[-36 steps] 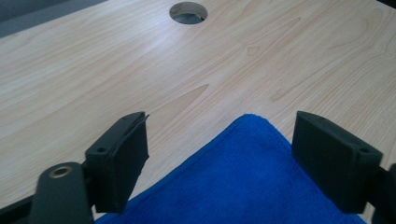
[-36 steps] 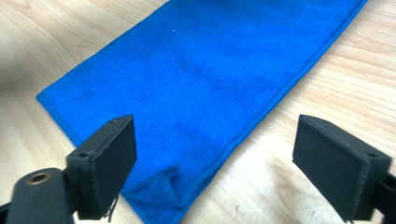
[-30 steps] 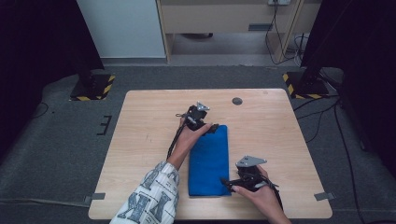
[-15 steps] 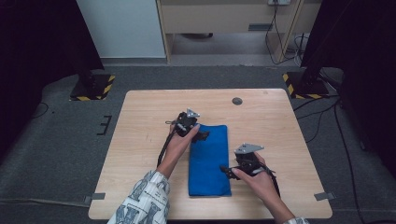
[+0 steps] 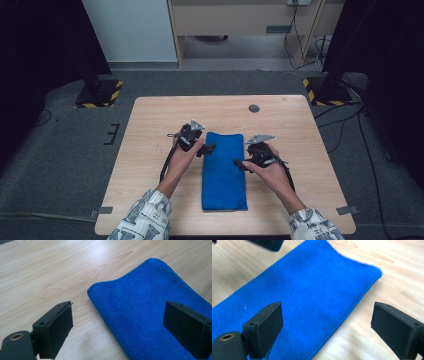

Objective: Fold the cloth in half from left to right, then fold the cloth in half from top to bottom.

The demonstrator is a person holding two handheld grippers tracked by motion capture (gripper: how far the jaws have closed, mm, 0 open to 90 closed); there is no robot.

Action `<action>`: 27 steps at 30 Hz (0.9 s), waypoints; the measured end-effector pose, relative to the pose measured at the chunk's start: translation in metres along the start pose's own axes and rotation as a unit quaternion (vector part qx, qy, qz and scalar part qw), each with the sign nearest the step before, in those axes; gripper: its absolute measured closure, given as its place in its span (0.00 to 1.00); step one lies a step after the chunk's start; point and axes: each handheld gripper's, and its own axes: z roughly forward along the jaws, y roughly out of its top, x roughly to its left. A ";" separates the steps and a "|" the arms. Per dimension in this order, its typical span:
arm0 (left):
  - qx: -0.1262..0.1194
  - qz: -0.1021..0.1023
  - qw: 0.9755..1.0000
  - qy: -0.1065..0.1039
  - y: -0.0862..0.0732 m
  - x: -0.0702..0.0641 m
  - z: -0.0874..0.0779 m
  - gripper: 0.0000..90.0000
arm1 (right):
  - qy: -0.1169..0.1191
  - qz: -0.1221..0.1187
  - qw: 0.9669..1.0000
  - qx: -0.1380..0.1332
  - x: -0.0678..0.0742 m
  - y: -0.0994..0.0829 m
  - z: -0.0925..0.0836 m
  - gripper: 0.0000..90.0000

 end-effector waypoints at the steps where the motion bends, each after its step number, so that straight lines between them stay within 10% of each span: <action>1: 0.000 -0.005 1.000 0.000 0.000 0.001 -0.001 0.09 | -0.001 -0.004 1.000 0.000 -0.001 0.003 0.001 0.12; 27: 0.004 -0.061 0.998 -0.009 0.003 0.027 0.023 0.16 | -0.001 0.000 1.000 0.025 -0.037 0.048 0.052 0.41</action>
